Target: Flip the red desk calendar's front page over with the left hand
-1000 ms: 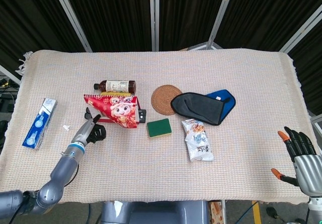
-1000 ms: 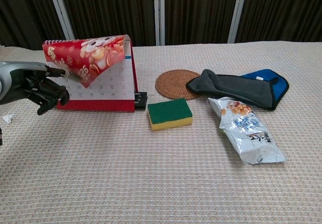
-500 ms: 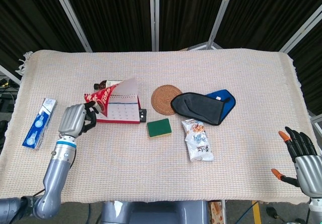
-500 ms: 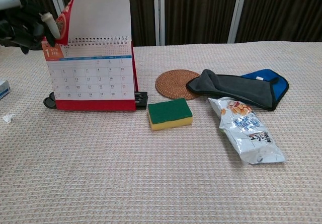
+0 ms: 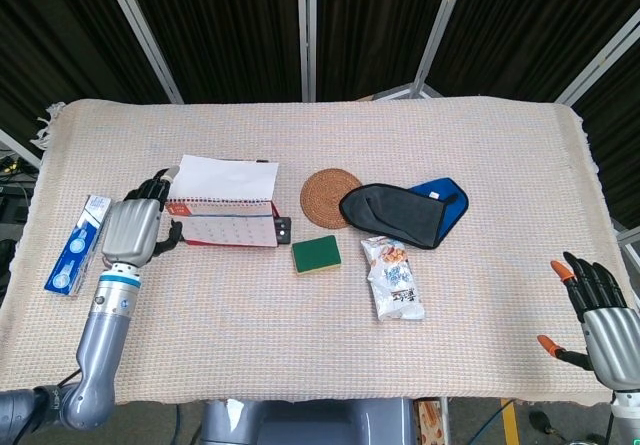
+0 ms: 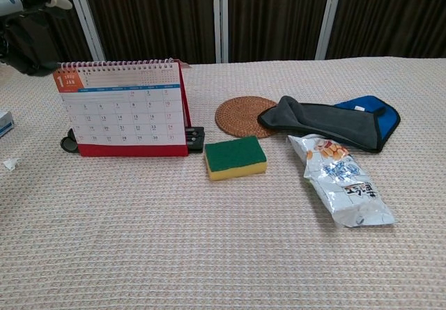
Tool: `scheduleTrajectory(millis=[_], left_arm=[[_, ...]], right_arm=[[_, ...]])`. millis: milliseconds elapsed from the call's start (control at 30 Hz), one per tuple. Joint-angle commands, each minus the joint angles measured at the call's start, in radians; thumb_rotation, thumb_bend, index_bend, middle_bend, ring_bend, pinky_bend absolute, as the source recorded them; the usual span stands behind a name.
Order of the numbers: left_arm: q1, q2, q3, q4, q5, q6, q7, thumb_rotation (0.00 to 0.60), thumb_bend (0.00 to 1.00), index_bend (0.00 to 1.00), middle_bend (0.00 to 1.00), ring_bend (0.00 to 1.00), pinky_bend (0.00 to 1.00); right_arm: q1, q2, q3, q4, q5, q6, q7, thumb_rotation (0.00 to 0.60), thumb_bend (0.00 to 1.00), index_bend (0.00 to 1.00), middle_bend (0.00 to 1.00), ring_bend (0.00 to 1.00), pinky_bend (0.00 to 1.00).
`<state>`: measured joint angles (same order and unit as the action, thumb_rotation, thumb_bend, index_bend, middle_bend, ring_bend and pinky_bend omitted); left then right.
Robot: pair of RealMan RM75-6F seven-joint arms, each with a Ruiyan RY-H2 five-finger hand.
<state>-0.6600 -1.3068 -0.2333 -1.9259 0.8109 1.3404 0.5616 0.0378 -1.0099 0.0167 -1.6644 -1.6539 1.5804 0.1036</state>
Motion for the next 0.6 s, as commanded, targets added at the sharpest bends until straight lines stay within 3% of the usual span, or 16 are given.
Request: scheduleTrajectory(millis=[33, 233, 433, 467, 533, 600], left_arm=[[-0.032, 0.040, -0.004, 0.008, -0.110, -0.101, 0.041, 0.600, 0.26, 0.00, 0.00, 0.00, 0.12], [-0.029, 0.045, -0.012, 0.018, -0.131, -0.116, 0.005, 0.600, 0.25, 0.00, 0.00, 0.00, 0.05], [0.018, 0.076, 0.018, -0.021, -0.033, -0.066, -0.037, 0.600, 0.24, 0.00, 0.00, 0.00, 0.00], [0.043, 0.085, 0.041, -0.036, 0.023, -0.029, -0.042, 0.600, 0.23, 0.00, 0.00, 0.00, 0.00], [0.143, 0.111, 0.155, -0.075, 0.179, 0.098, -0.030, 0.600, 0.17, 0.00, 0.00, 0.00, 0.00], [0.215, 0.112, 0.233, -0.072, 0.297, 0.175, -0.039, 0.600, 0.12, 0.00, 0.00, 0.00, 0.00]], right_arm=[[0.000, 0.001, 0.001, 0.001, 0.004, -0.001, 0.002, 0.600, 0.03, 0.00, 0.00, 0.00, 0.00], [-0.001, 0.002, 0.003, 0.004, 0.006, 0.001, 0.006, 0.600, 0.03, 0.00, 0.00, 0.00, 0.00], [-0.003, 0.003, 0.003, 0.009, 0.007, 0.003, 0.000, 0.600, 0.03, 0.00, 0.00, 0.00, 0.00], [-0.003, 0.003, 0.004, 0.011, 0.009, 0.003, -0.005, 0.600, 0.03, 0.00, 0.00, 0.00, 0.00], [-0.004, 0.003, 0.008, 0.021, 0.030, -0.007, -0.036, 0.600, 0.03, 0.00, 0.00, 0.00, 0.00], [-0.004, -0.001, 0.012, 0.018, 0.043, -0.014, -0.064, 0.600, 0.03, 0.00, 0.00, 0.00, 0.00]])
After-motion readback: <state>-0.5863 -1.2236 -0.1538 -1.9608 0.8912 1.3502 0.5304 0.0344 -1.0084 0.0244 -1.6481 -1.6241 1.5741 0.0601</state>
